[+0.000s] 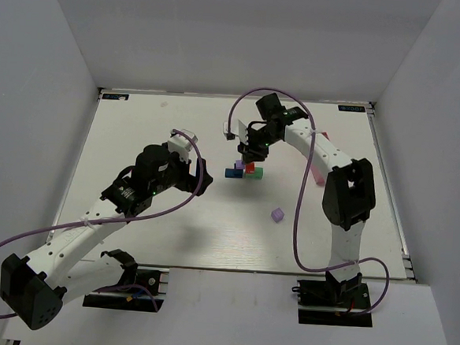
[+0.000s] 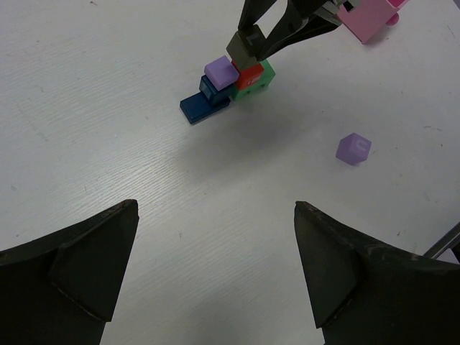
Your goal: Build the wood block tower
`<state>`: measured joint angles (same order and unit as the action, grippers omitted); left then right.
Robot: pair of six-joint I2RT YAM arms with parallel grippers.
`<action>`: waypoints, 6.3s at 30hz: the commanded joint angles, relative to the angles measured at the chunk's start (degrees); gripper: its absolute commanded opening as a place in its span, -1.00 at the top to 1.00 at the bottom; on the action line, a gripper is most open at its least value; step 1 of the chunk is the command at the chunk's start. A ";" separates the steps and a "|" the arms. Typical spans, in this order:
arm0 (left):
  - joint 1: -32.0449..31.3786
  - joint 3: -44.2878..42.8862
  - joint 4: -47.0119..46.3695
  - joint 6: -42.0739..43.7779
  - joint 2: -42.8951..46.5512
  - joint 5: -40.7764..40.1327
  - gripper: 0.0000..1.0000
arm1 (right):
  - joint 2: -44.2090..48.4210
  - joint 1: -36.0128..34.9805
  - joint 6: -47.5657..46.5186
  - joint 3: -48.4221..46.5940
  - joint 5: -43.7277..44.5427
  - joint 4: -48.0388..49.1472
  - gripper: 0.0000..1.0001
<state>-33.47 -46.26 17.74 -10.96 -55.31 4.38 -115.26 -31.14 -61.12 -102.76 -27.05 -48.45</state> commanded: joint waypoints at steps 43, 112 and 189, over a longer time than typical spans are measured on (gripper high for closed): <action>0.25 0.29 -0.60 0.50 1.96 0.98 -1.00 | -3.30 -2.00 0.30 -2.27 3.85 -0.25 0.73; 0.25 0.29 -0.60 0.50 3.01 -0.08 -1.00 | 22.00 -2.00 6.10 21.01 7.80 13.01 -0.81; 0.25 1.61 3.62 4.63 3.89 -1.92 -1.00 | 26.49 4.15 -28.70 49.59 2.26 8.81 -0.23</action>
<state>-33.47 -44.66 21.87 -6.83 -52.71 1.96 -88.25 -27.35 -90.15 -51.27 -24.56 -39.97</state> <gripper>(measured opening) 0.990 0.619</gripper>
